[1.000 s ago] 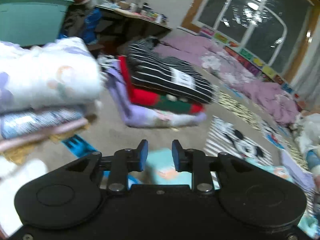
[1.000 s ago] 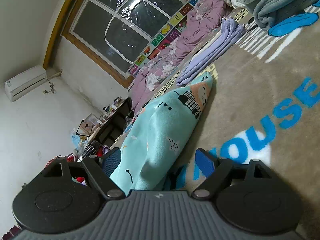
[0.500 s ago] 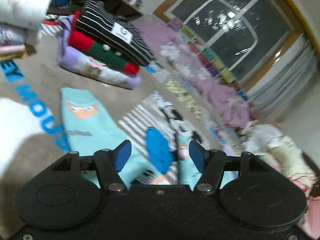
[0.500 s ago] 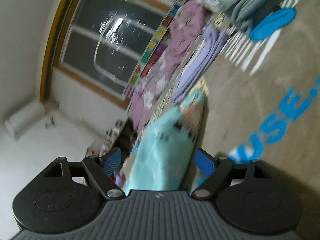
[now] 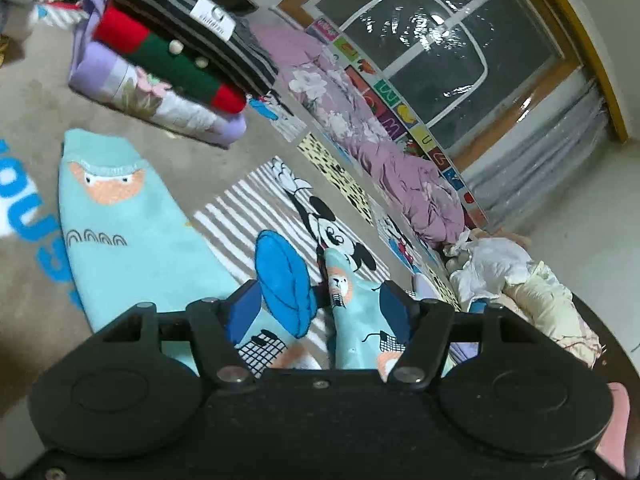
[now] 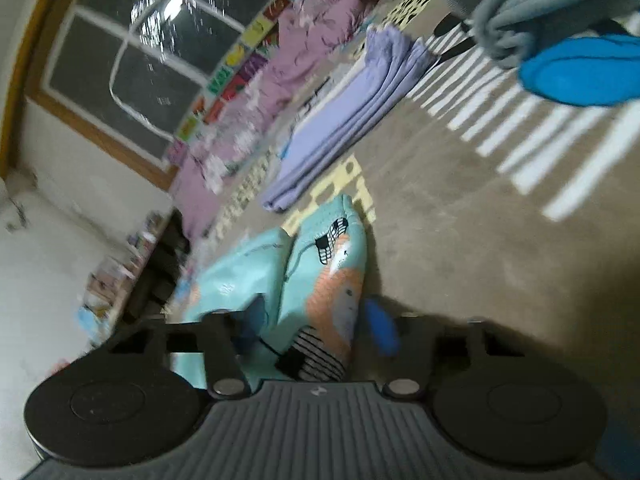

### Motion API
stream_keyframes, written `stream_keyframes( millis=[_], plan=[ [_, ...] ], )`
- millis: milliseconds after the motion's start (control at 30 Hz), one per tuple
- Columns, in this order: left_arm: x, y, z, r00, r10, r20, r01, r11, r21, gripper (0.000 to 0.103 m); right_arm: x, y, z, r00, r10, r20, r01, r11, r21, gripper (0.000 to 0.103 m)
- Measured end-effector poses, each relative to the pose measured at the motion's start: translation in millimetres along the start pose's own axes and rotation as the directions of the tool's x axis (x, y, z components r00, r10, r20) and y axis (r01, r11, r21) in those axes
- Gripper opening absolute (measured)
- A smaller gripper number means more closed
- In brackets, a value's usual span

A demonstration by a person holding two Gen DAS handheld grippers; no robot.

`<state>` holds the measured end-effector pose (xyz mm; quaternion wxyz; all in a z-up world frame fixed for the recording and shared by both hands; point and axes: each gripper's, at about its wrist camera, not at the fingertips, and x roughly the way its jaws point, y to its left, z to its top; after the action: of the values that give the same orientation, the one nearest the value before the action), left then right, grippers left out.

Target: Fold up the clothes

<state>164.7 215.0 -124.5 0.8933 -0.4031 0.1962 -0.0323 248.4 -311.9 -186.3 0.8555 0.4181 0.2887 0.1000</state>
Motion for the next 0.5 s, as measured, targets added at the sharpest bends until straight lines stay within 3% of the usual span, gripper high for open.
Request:
stream_keyframes(
  millis=[33, 133, 267, 367, 433, 500],
  plan=[
    [0, 2, 1, 1.0, -0.003, -0.001, 0.003, 1.0, -0.007, 0.065, 3, 3, 0, 1.0, -0.025, 0.0, 0.025, 1.0, -0.015, 0.021],
    [0, 4, 2, 1.0, -0.009, -0.001, 0.008, 1.0, -0.027, 0.065, -6, 11, -4, 0.996, -0.072, 0.046, 0.073, 0.997, -0.032, 0.012],
    [-4, 7, 5, 0.999, -0.045, -0.003, 0.045, 0.996, -0.071, 0.065, -37, 26, -8, 0.991, -0.057, 0.122, 0.067, 0.995, -0.077, 0.01],
    [-5, 6, 5, 0.998, -0.069, -0.007, 0.068, 0.994, -0.087, 0.065, -62, 39, -12, 0.974, -0.112, 0.199, 0.135, 0.985, -0.109, 0.01],
    [-5, 5, 5, 0.997, -0.077, -0.01, 0.076, 0.993, -0.087, 0.065, -72, 57, -16, 0.955, -0.156, 0.252, 0.208, 0.959, -0.192, 0.01],
    [-5, 4, 5, 0.997, -0.082, -0.011, 0.081, 0.993, -0.087, 0.065, -69, 80, -20, 0.933, -0.209, 0.292, 0.298, 0.904, -0.306, 0.01]
  ],
)
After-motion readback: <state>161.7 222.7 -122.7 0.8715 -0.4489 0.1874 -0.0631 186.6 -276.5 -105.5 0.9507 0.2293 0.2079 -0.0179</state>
